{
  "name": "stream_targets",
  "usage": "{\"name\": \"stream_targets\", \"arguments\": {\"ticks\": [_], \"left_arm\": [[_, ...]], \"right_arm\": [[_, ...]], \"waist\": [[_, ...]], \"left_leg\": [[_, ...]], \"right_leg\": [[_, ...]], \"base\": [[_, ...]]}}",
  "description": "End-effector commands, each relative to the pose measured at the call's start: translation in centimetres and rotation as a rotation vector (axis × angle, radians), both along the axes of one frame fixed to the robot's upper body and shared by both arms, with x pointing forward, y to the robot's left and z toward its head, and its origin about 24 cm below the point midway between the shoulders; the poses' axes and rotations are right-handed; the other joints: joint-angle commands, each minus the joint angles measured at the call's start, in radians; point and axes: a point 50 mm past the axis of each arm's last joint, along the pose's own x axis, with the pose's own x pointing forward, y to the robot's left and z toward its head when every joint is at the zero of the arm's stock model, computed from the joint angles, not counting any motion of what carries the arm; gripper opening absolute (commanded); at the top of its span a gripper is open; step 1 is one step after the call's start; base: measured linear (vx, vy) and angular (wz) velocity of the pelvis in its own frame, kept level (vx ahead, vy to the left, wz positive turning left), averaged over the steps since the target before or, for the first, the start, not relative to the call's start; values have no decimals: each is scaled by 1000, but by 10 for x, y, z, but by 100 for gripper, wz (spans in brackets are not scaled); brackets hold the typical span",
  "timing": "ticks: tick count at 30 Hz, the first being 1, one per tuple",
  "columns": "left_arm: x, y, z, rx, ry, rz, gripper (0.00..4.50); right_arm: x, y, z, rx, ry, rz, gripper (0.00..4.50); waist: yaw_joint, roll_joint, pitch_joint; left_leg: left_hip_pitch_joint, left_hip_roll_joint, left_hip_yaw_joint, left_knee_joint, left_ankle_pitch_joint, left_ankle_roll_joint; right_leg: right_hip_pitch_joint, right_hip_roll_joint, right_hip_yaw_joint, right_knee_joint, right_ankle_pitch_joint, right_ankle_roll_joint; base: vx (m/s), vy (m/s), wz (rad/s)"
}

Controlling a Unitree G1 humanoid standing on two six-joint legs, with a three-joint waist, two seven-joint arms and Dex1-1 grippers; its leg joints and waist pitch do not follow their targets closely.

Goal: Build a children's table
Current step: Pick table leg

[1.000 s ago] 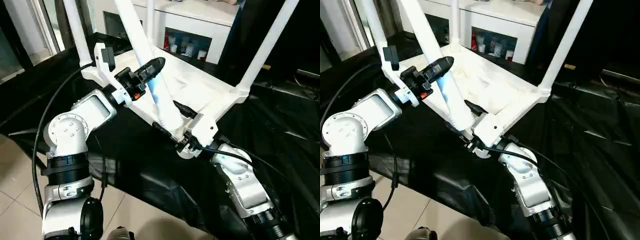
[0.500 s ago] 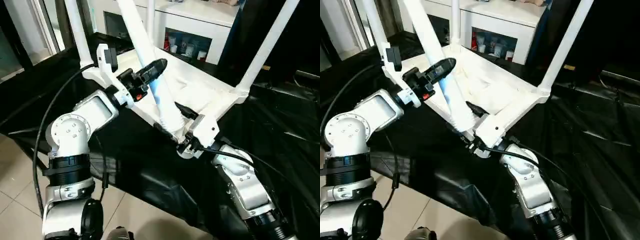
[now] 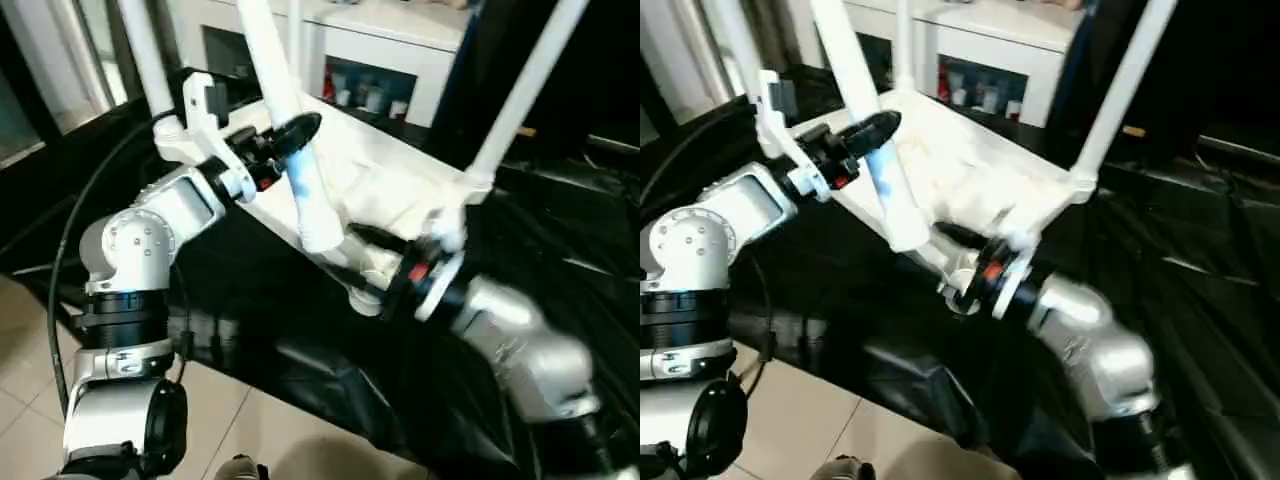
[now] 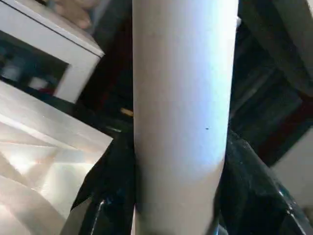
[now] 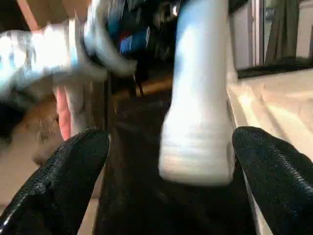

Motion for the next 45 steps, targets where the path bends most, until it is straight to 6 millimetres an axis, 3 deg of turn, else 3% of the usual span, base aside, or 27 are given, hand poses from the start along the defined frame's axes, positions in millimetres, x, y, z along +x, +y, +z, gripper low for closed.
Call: {"name": "stream_targets", "arguments": {"ticks": [1, 11, 12, 13, 15, 18, 24, 31, 32, 34, 40, 44, 45], "left_arm": [[0, -10, 12, 25, -47, -48, 193], [-2, -13, 14, 29, -58, -75, 193], [-10, -19, 15, 39, -96, -173, 193], [-17, -24, 15, 42, -126, -250, 193], [-29, -32, 15, 42, -162, -376, 193], [-38, -35, 15, 54, -186, -475, 193], [-41, -38, 15, 70, -217, -525, 193], [-39, -35, 14, 72, -231, -516, 192], [-39, -35, 14, 72, -231, -516, 192], [-39, -35, 14, 74, -231, -515, 192], [-37, -34, 12, 80, -231, -511, 192], [-36, -34, 9, 85, -228, -496, 192], [-36, -33, 8, 87, -227, -490, 192]], "right_arm": [[6, -8, 11, 38, 14, -20, 450], [11, -11, 19, 41, 46, -12, 450], [14, -5, 17, -40, 96, 83, 450], [16, -2, 16, -102, 133, 140, 450], [18, 2, 15, -160, 188, 222, 450], [18, 2, 18, -157, 204, 261, 450], [21, 3, 20, -180, 231, 293, 450], [21, 4, 17, -182, 260, 308, 383], [21, 4, 17, -181, 261, 308, 375], [21, 4, 17, -173, 265, 310, 365], [20, 4, 15, -157, 269, 302, 300], [20, 5, 13, -147, 259, 281, 282], [20, 6, 12, -142, 252, 273, 255]], "waist": [[5, 10, -79], [11, 7, -81], [7, -6, -79], [11, 5, -81], [7, 4, -79], [11, 2, -80], [14, -1, -81], [16, 0, -82], [18, 9, -83], [16, 3, -83], [17, 6, -84], [18, 7, -85], [18, 5, -85]], "left_leg": [[45, 31, -16, -77, -168, -42], [44, 30, -14, -75, -129, -50], [44, 28, -12, -75, -134, -47], [45, 30, -13, -75, -121, -49], [41, 30, -12, -77, -118, -61], [44, 30, -9, -74, -126, -54], [45, 30, -9, -74, -120, -58], [46, 31, -8, -74, -112, -61], [46, 31, -10, -73, -109, -64], [46, 30, -9, -73, -113, -65], [47, 31, -9, -73, -121, -69], [47, 31, -9, -73, -116, -70], [46, 31, -9, -73, -113, -68]], "right_leg": [[33, -65, 23, -68, 40, -223], [33, -66, 22, -66, 61, -209], [35, -63, 21, -71, 45, -212], [35, -64, 21, -67, 37, -212], [36, -64, 20, -67, 26, -215], [34, -66, 23, -66, 35, -221], [33, -65, 22, -65, 38, -218], [33, -66, 22, -64, 40, -212], [32, -66, 22, -61, 50, -213], [33, -64, 22, -62, 58, -214], [33, -64, 21, -61, 63, -221], [33, -65, 21, -61, 72, -219], [34, -65, 21, -59, 78, -220]], "base": [[0, 0, 0], [0, 0, 0], [0, 0, 0], [0, 0, 0], [0, 0, 0], [0, 0, 0], [0, 0, 0], [0, 0, 0], [0, 0, 0], [0, 0, 0], [0, 0, 0], [0, 0, 0], [0, 0, 0]]}}
